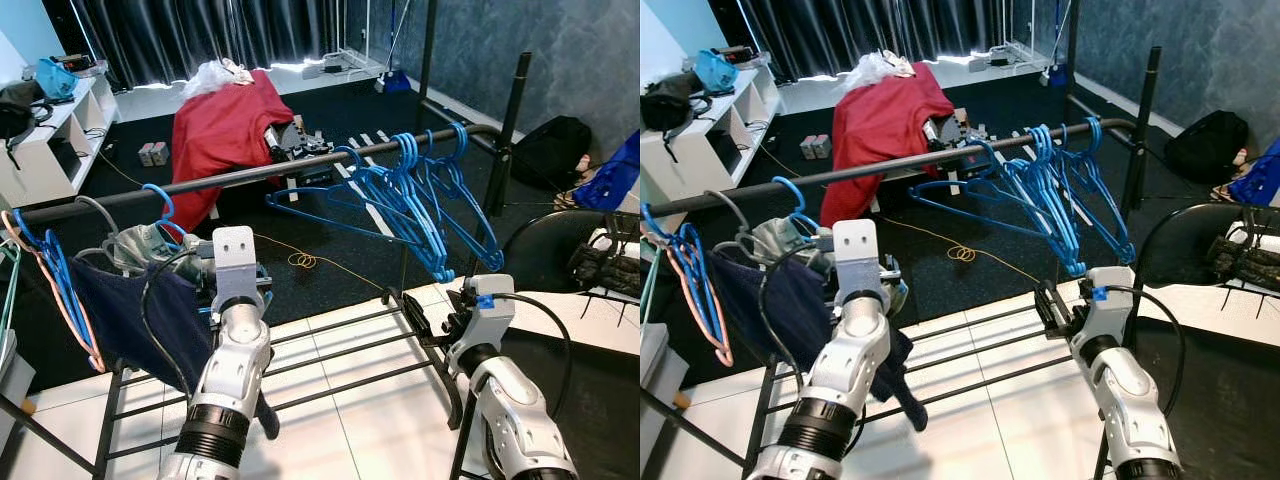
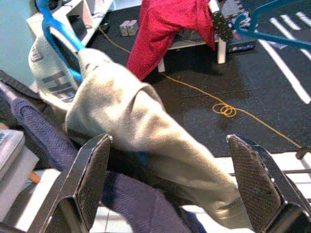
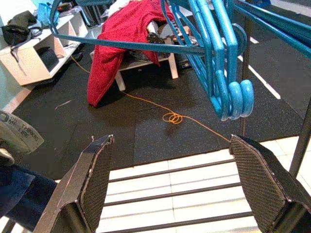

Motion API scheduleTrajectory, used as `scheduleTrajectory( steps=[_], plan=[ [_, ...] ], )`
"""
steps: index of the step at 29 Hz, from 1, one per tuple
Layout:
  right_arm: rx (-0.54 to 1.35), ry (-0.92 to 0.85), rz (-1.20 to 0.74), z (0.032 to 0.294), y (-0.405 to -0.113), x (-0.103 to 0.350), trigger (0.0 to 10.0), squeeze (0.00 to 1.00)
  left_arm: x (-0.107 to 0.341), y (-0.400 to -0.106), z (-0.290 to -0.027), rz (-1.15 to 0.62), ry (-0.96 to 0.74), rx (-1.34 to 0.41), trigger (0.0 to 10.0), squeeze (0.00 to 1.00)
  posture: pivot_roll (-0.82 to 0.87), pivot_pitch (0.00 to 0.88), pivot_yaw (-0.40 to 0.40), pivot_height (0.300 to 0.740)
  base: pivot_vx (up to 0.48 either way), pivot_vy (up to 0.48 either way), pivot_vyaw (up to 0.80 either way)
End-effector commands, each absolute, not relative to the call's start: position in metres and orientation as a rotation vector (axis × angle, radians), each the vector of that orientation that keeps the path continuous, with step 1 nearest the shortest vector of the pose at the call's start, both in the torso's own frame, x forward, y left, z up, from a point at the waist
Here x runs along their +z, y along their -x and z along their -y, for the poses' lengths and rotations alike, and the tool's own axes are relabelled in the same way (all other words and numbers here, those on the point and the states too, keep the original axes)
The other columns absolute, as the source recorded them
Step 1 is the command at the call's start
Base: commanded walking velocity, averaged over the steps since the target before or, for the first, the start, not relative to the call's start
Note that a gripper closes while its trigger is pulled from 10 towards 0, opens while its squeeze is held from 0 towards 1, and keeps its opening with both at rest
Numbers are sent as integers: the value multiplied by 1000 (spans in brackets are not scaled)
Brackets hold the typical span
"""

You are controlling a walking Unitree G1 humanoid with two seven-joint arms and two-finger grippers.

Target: Hang hanger

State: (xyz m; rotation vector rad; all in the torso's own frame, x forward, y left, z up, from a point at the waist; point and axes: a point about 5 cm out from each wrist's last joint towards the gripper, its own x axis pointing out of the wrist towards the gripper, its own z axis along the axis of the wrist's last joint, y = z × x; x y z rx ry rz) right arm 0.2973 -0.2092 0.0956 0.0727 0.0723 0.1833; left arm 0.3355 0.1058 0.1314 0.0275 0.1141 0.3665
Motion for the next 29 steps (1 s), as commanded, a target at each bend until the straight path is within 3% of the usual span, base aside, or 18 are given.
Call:
scheduleTrajectory(
  steps=[1,23,24,26,27,29],
  plan=[
    [184,-76,-75,206,-296,94,10000,0,127,-335,-112,-126,-48,397,10000,0,-165,0,94,740,0,0,0],
    [181,-80,-74,206,-296,95,10000,0,116,-336,-143,-176,-132,502,9804,0,-164,0,89,740,0,0,0],
    [181,-80,-74,206,-296,95,10000,0,114,-336,-144,-188,-133,488,2039,0,-163,0,89,740,0,0,0],
    [181,-80,-74,206,-296,95,10000,0,114,-336,-144,-188,-133,488,2039,0,-163,0,89,740,0,0,0],
    [180,-81,-73,206,-295,95,10000,0,111,-336,-144,-207,-143,475,0,0,-163,0,90,740,0,0,0],
    [179,-81,-72,206,-295,95,10000,0,108,-336,-145,-229,-152,464,0,0,-163,0,92,740,0,0,0]
  ],
)
